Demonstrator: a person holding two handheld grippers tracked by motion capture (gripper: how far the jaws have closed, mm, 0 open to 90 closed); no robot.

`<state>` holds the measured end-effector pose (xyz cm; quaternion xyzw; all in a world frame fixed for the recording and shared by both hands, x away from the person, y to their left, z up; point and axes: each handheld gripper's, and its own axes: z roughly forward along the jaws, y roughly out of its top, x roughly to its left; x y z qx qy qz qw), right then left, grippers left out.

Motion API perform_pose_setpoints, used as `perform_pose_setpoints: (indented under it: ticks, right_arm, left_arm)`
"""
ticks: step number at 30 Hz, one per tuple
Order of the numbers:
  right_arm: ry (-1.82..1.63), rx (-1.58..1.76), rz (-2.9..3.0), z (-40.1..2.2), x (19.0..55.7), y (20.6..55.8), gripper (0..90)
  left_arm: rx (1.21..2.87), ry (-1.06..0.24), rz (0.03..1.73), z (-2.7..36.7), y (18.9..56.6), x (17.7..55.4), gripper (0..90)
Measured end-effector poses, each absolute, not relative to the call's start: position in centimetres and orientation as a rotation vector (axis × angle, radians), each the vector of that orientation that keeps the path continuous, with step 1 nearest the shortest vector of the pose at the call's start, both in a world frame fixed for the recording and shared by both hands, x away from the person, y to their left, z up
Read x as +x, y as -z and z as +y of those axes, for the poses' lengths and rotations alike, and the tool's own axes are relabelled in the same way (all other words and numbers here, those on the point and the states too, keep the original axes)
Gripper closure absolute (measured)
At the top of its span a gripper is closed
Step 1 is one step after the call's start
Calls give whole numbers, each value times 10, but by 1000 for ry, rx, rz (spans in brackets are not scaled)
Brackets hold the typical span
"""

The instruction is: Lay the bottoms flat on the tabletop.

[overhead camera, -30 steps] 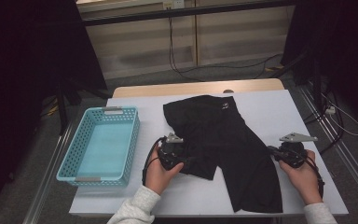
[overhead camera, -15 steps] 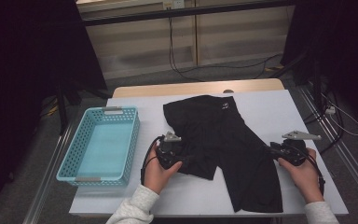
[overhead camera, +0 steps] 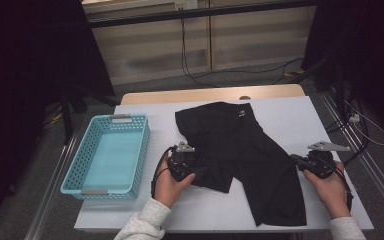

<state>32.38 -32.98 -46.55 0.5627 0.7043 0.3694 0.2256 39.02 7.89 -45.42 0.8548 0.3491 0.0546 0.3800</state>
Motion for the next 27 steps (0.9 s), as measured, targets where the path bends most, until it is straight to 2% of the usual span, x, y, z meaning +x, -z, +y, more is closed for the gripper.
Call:
perform_pose_setpoints:
  ticks: [6,8,11,13,15,18,20,21,24,27]
  right_arm:
    - [-1008,1531,1995,-324,317,464,651]
    - [-1003,1522,2015,-322,311,461,632]
    - [-1011,1523,2019,-320,303,459,620]
    - [-1005,1518,2037,-316,296,458,620]
    - [-984,1497,2067,-311,292,459,623]
    - [-964,1474,2108,-304,290,461,662]
    - [-974,1461,2119,-300,290,462,777]
    - [-990,1450,2135,-299,290,462,878]
    - [-1015,1437,2138,-299,290,462,896]
    - [-1061,1459,2097,-307,290,457,898]
  left_arm:
    - [2199,-127,872,72,457,385,358]
    - [2202,-122,872,70,456,383,383]
    - [2226,-138,849,66,455,378,473]
    - [2230,-83,849,64,454,375,605]
    - [2262,-108,846,61,453,372,686]
    - [2266,-80,870,62,452,371,822]
    - [2254,-44,886,64,452,372,867]
    - [2254,-27,894,65,452,372,872]
    - [2259,-1,932,72,448,377,880]
    - [2236,-29,994,85,442,383,883]
